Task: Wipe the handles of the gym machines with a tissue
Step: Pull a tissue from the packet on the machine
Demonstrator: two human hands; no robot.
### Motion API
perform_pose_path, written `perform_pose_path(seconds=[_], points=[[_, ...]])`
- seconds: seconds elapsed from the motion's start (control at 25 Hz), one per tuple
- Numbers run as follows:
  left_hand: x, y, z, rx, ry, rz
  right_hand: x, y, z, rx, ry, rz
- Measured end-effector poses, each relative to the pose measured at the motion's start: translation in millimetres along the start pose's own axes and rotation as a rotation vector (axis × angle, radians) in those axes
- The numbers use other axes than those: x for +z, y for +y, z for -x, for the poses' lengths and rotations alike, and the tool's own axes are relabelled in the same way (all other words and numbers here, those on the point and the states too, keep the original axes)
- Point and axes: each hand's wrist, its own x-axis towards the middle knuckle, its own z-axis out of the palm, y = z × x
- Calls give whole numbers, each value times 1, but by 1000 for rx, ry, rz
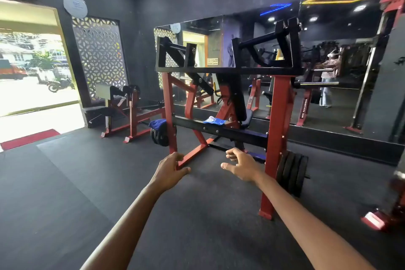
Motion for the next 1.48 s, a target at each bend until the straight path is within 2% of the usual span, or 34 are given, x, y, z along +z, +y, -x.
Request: perform_pose_path(seconds=[0.32, 0.52, 0.76, 1.04, 1.48], points=[[10, -23, -65, -8, 17, 7, 5, 10, -66, -16, -39, 1], [30, -41, -147, -19, 25, 15, 2, 44, -154, -34, -33, -3], [49, -59, -272, -56, 80, 21, -10, 87, -286, -34, 4, 2], [102, -122, -404, -133, 14, 47, 18, 165, -421, 42, -78, 30], [162, -234, -706, -160, -61, 82, 53, 254, -717, 163, -45, 8]])
